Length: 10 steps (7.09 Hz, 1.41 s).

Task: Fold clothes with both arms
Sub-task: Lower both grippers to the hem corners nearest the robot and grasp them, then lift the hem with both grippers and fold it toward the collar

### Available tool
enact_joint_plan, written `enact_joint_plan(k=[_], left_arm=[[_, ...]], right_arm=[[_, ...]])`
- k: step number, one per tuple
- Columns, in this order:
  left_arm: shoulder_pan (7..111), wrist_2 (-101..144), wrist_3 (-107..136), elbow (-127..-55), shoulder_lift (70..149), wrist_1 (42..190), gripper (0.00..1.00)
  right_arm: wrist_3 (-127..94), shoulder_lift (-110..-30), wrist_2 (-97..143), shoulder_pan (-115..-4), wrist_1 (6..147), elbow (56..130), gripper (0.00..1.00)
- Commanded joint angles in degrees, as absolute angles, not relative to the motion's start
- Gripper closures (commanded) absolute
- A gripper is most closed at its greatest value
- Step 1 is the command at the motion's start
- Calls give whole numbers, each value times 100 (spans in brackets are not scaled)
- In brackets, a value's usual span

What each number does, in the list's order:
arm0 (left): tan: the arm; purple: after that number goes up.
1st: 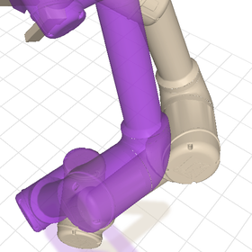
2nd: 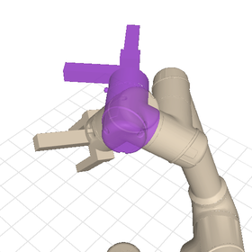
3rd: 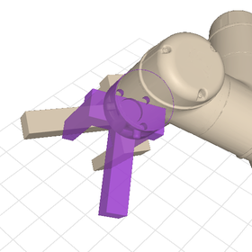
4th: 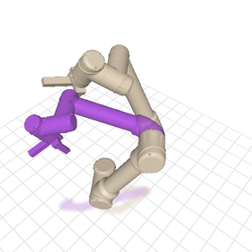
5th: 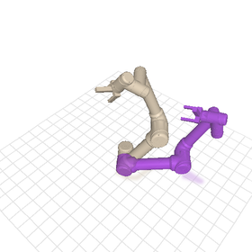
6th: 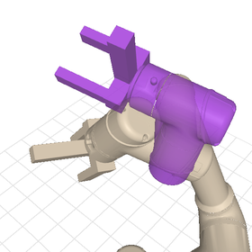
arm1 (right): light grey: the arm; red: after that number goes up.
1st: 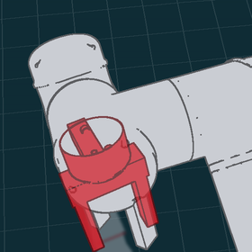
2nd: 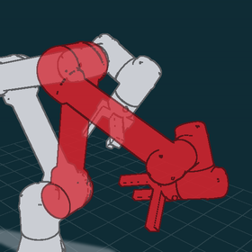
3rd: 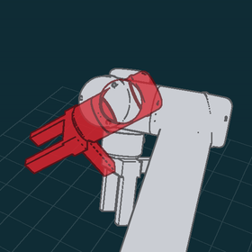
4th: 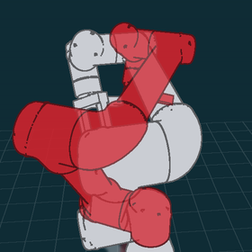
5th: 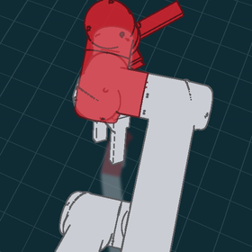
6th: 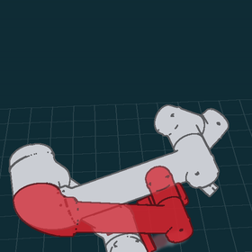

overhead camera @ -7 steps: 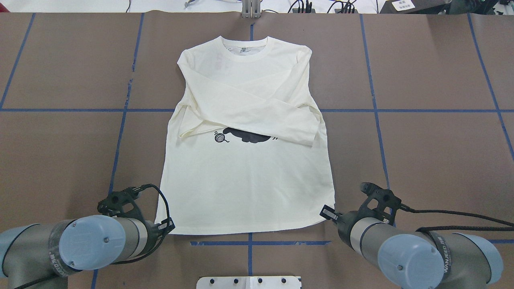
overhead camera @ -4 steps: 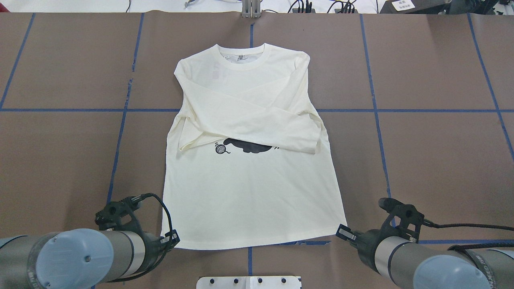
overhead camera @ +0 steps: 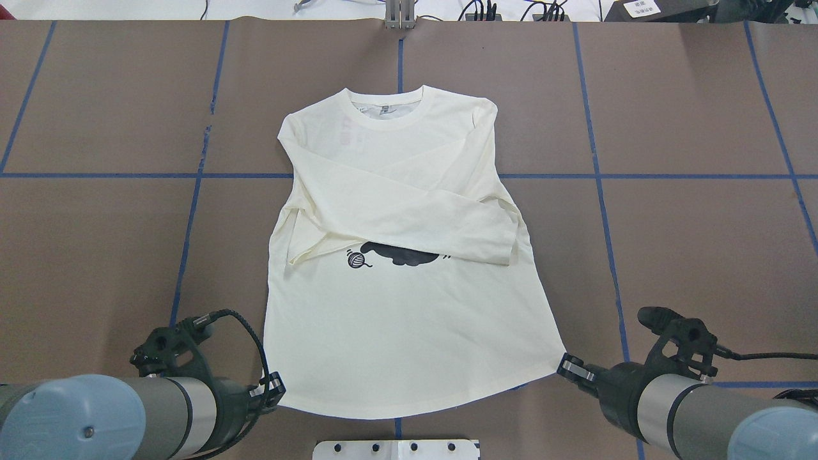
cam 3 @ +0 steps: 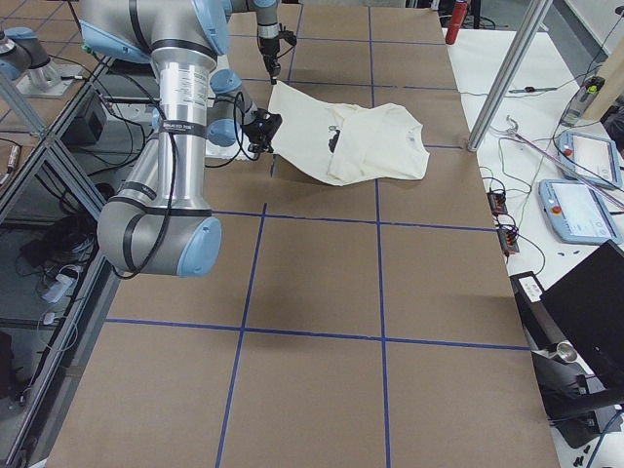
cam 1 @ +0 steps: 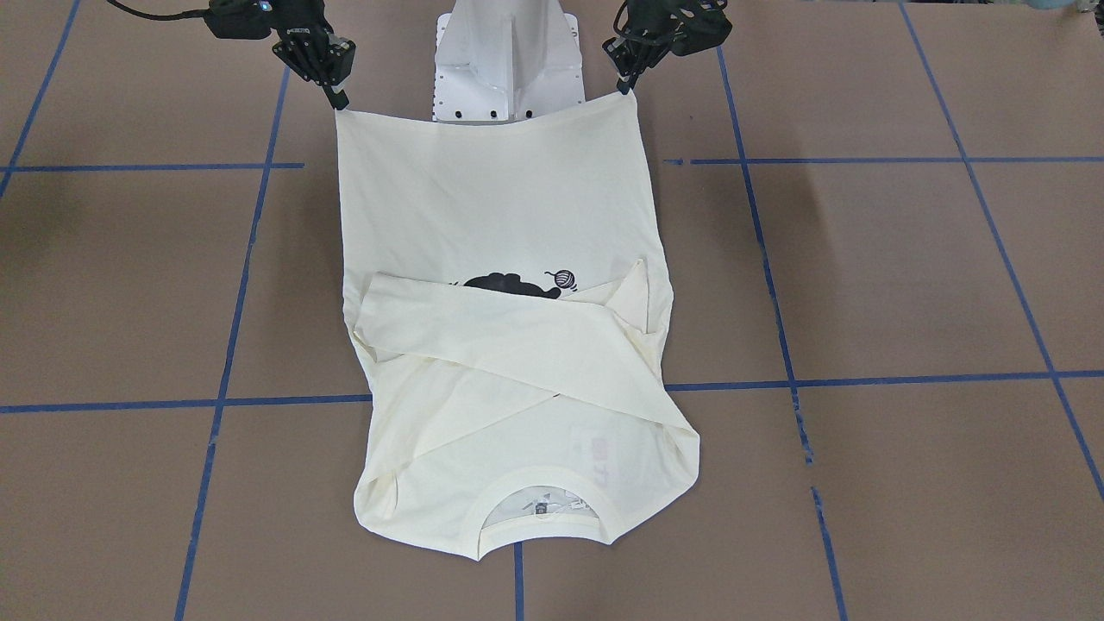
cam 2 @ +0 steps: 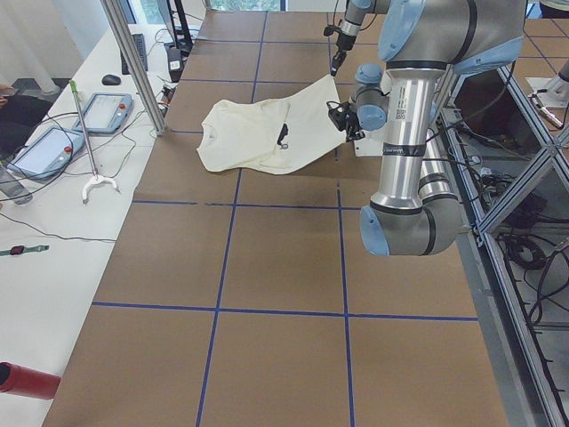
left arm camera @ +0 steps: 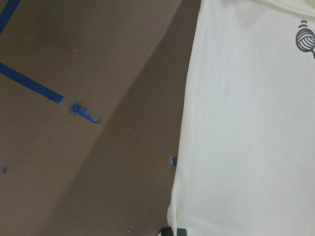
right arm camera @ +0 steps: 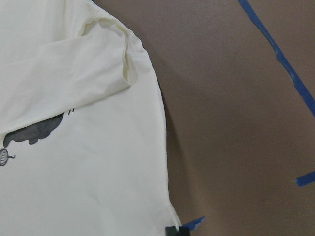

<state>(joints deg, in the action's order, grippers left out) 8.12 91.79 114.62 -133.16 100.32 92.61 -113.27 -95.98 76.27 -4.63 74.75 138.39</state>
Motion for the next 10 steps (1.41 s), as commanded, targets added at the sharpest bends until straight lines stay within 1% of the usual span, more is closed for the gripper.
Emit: enact_joint_plan(k=[1,2,4,5,6,7,8,9,10], left_arm=[[1456,9176,10483,-13071,10220,9264,100],[1938,9184,9955,-12678,10578,9281,100],[2721,9220,9241,-12166,10914,9343,100],[2994,9220,9081,-11642,11238,9421,100],[3188,9211,8992,-10932,11433,9987,100],[3425,9211,8835,-10255,11435,10863,100],[3654,9220,8659,-9796,11487,11316,100],[3856,9220,8501,-9460,11722,11390,100],[3971,9211,8255,-9187,11890,11391,100]], right_arm=[[-10693,-8820,7864,-1296,7488,13302,100],[-10244,-8346,8232,-1858,7488,12689,100],[-9427,-7466,9337,-3114,7488,11598,100],[-9230,-7009,9578,-3477,7497,11036,100],[-9176,-6631,9632,-3741,7471,10473,100],[-8941,-6383,9694,-3962,7462,10024,100],[-8843,-5989,9738,-4129,7453,9437,100],[-8842,-5568,9773,-4227,7444,8909,100],[-8729,-5485,9834,-4254,7418,8686,100]])
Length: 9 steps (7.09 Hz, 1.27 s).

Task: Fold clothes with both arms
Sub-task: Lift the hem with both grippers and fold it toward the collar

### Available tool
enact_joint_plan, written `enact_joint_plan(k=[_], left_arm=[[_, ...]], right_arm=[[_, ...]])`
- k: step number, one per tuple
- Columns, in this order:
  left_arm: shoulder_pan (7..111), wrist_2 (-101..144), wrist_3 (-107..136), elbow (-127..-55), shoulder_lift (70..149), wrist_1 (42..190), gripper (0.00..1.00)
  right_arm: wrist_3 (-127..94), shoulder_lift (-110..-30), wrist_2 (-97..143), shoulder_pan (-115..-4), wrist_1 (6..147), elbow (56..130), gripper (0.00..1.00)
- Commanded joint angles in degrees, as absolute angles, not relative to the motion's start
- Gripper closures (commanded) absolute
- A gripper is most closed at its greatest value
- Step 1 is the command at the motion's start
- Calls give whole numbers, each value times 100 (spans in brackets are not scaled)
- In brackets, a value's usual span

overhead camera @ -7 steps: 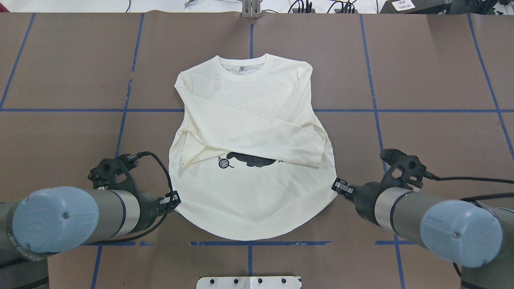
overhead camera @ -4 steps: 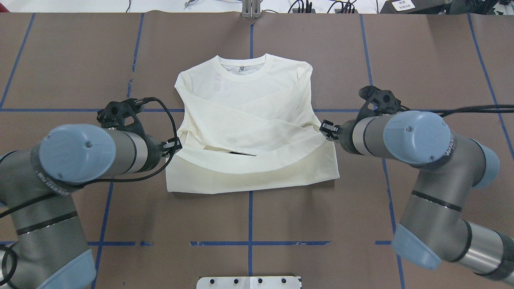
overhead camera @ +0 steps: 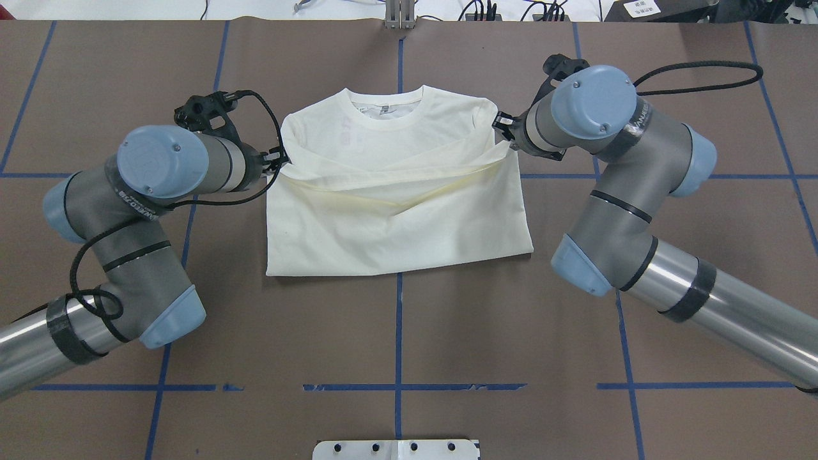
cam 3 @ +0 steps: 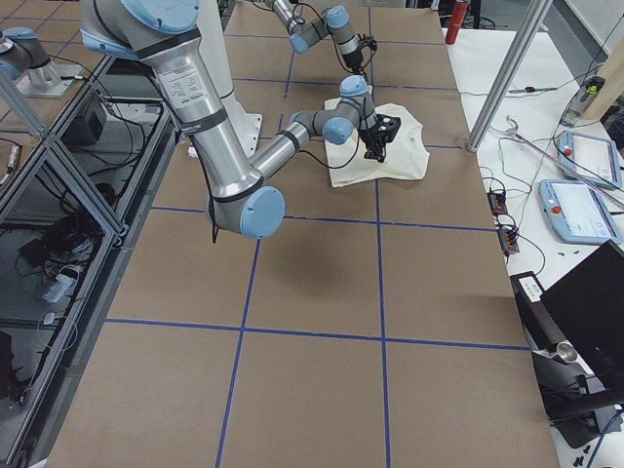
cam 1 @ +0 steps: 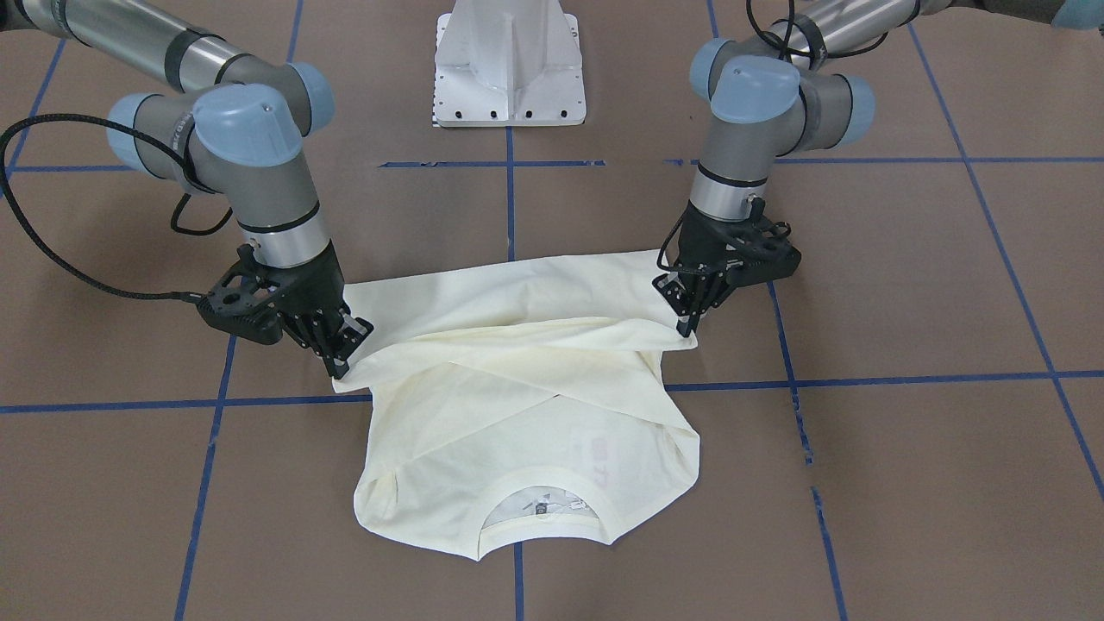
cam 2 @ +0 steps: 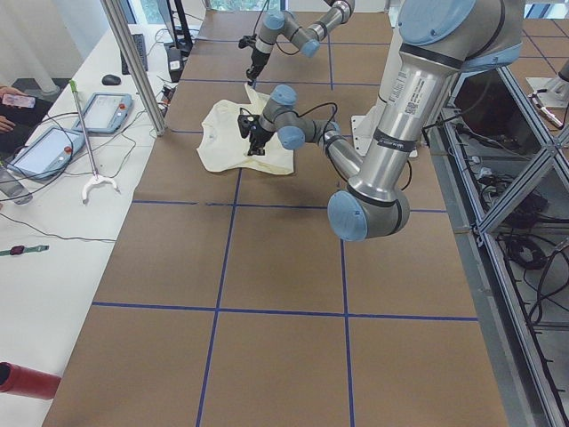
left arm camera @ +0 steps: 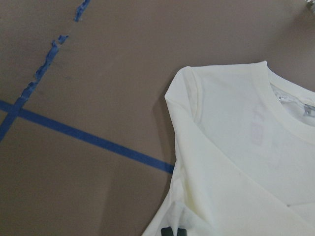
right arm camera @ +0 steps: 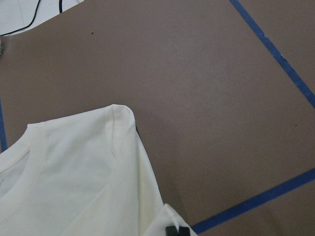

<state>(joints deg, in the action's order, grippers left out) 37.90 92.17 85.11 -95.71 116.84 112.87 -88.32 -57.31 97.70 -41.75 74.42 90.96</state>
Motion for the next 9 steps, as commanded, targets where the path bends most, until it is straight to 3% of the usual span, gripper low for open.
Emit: enact_joint_plan(k=[1,5,7,9], left_arm=[[3981,9211,8131,-8915,11952,11460,100],[4025,9202,8112,-7526,12470,12507,100],[4025,9202,8086,-7427,12480,12595,100],[4043,9202,8086,-7427,12489,12682,86]], right_arm=[[-8693,-5415,9844,-4289,7418,8571,100],[-8482,-5098,9888,-4359,7409,7990,100],[-8290,-5080,9879,-4403,7392,7850,100],[-8297,-5028,9861,-4403,6709,7429,100]])
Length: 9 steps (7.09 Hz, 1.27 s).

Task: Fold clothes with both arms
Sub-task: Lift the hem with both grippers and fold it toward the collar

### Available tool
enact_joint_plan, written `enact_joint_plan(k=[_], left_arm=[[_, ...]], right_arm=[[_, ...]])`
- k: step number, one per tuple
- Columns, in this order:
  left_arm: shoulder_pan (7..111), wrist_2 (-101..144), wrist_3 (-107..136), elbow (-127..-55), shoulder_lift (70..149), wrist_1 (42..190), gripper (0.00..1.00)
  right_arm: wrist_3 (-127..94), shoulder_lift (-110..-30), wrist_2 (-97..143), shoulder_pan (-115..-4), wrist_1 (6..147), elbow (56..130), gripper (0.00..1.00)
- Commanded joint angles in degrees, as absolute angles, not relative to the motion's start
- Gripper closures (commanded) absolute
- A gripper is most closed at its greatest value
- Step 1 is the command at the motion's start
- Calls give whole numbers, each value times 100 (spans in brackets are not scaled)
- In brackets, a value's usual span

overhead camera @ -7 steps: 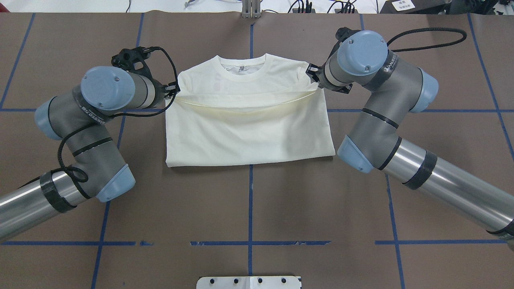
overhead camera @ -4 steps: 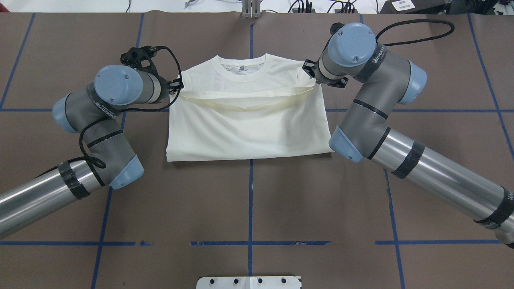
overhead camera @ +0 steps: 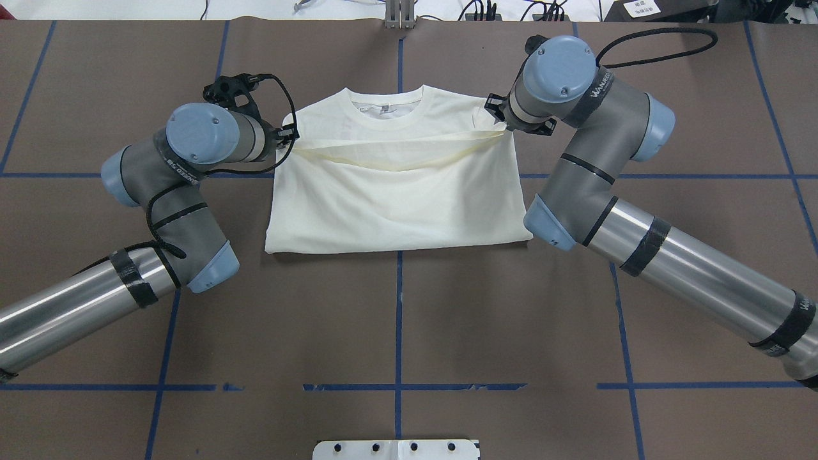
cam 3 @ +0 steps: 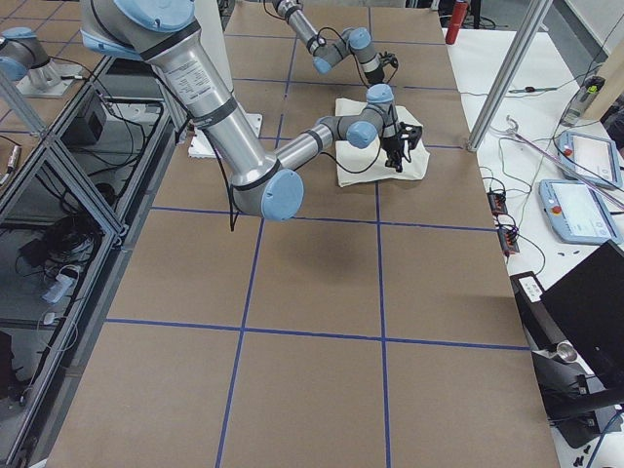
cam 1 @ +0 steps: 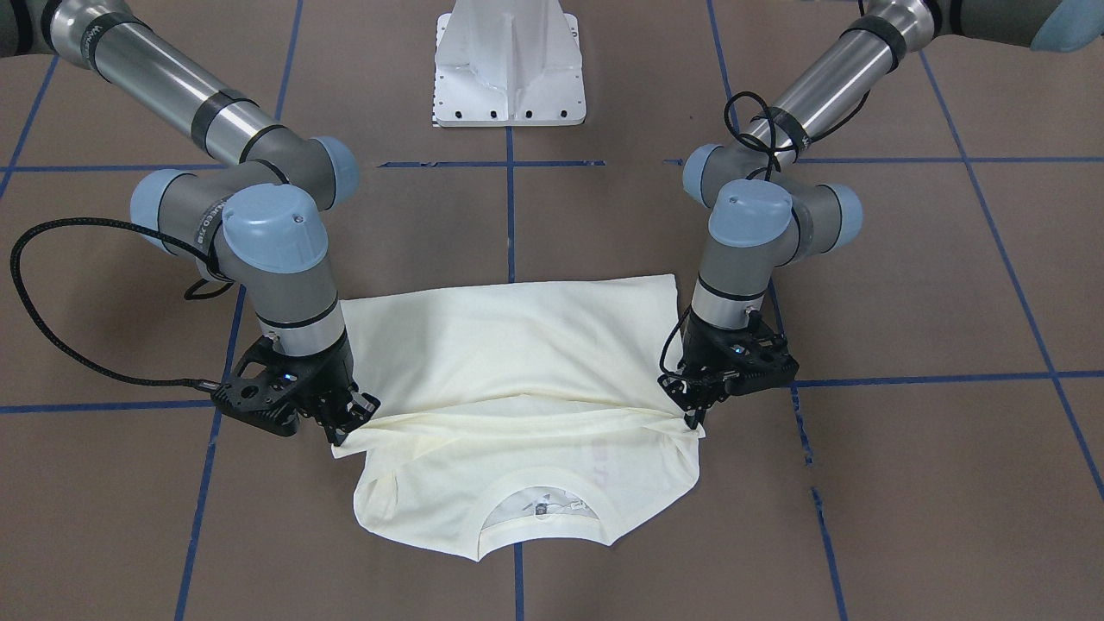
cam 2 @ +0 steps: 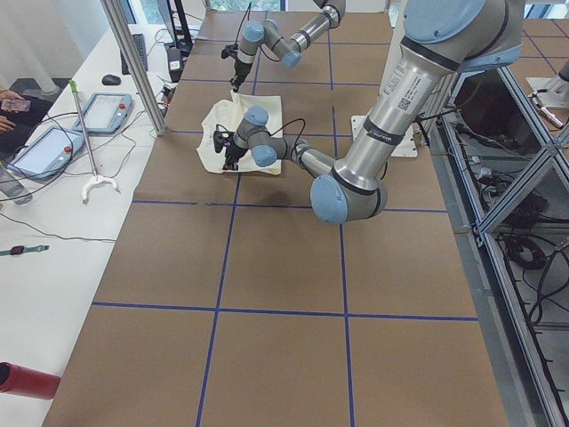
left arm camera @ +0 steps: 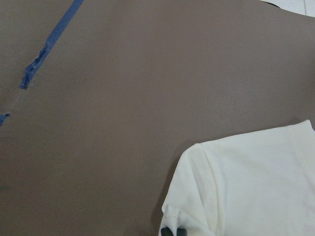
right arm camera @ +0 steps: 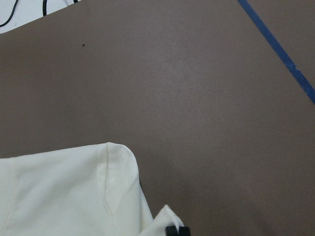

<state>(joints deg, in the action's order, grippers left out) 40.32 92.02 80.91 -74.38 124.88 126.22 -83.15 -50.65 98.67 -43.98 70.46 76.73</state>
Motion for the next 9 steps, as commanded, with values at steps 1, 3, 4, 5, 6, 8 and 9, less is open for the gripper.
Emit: enact_joint_plan(k=[1,3,4,5,6,8,9], left_arm=[[4052,9211,8077,-7444,12454,12744,84],[4060,9211,8060,-7471,12402,12744,78],[4061,9220,8051,-7566,12332,12735,75],[4061,9228,7938,-7715,12131,12770,63],[4095,9237,7597,-7952,11998,12840,56],[4104,9246,7594,-8051,11892,12850,53],[4113,9246,7602,-8155,11865,12841,52]], right_arm=[[-8297,-4958,9861,-4438,6697,7375,100],[-8297,-4756,9861,-4517,6689,7208,100],[-8297,-4737,9870,-4518,6671,7077,100],[-8297,-4711,9870,-4518,6671,7067,89],[-8306,-4685,9879,-4544,6671,7075,61],[-8350,-4684,9914,-4553,6662,7197,46],[-8367,-4885,10071,-4561,6662,7485,41]])
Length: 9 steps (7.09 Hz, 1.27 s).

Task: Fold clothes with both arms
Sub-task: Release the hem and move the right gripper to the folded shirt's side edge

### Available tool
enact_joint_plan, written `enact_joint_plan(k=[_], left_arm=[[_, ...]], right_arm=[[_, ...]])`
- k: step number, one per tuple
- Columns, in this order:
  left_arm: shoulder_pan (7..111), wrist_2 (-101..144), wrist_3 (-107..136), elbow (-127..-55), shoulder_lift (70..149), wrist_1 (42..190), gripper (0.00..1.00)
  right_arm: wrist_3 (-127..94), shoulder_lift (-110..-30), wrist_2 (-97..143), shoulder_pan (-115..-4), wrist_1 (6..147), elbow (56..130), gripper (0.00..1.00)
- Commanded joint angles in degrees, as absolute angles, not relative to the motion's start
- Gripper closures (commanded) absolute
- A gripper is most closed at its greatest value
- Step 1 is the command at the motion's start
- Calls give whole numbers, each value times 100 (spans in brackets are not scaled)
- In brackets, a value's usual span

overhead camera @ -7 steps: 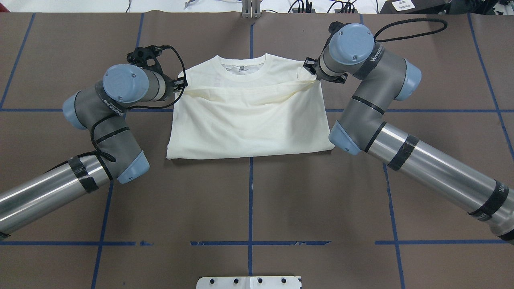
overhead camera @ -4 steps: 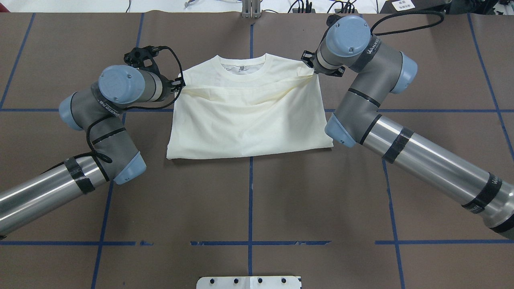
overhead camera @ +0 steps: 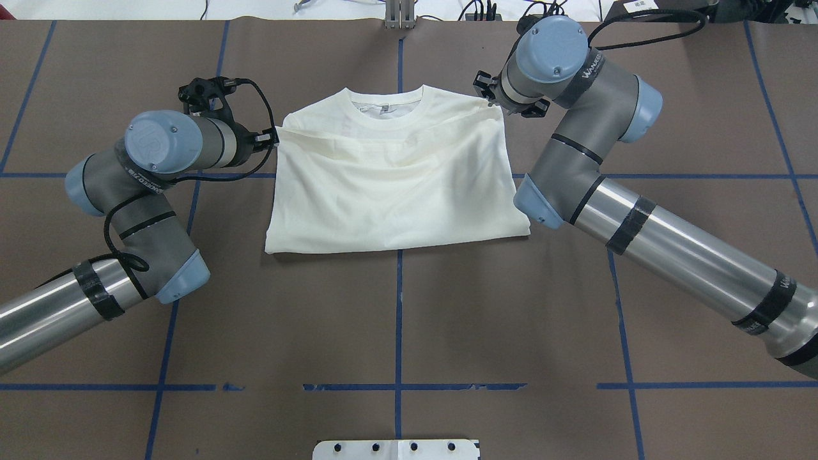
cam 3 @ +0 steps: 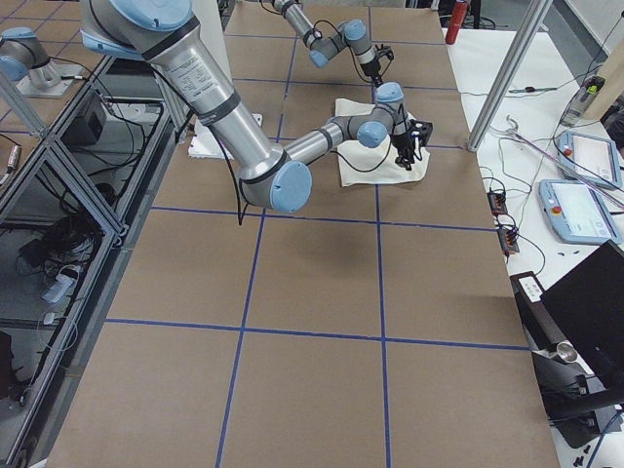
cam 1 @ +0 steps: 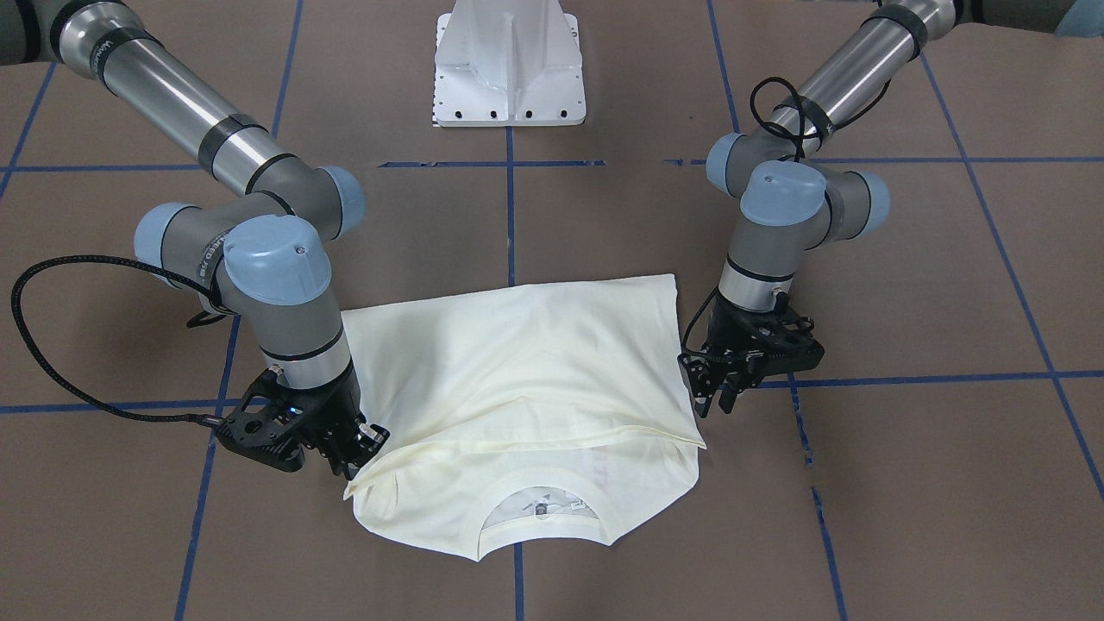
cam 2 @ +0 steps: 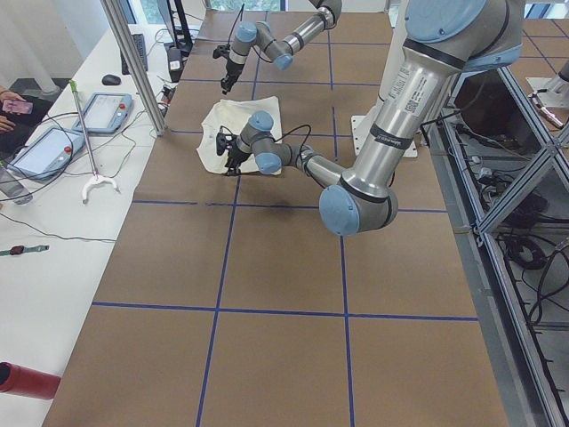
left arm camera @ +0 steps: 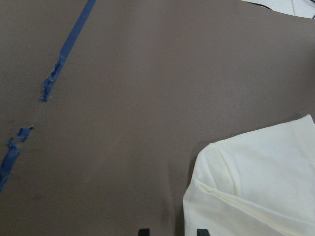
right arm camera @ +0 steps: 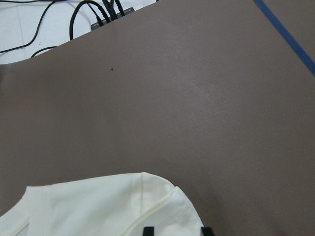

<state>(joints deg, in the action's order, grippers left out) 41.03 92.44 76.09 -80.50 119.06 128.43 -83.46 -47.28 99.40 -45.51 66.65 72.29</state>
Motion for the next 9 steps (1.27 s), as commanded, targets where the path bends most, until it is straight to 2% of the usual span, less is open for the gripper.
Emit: enact_joint_plan(k=[1,2,4,6,9], left_arm=[[4113,9246,7603,-8348,11726,12841,51],[4113,9255,7611,-8445,11672,12841,51],[4113,9264,7620,-8612,11567,12823,51],[4104,9237,7620,-8622,11549,12832,51],[4096,9211,7620,-8622,11549,12823,50]], right_arm=[[-8472,-5374,10211,-4457,6714,8289,36],[-8873,-6058,10187,-4169,6715,9089,34],[-9620,-6712,10082,-3685,6706,9771,28],[-10456,-6873,9898,-3394,6697,9809,28],[-10468,-6865,9730,-3226,6662,9546,28]])
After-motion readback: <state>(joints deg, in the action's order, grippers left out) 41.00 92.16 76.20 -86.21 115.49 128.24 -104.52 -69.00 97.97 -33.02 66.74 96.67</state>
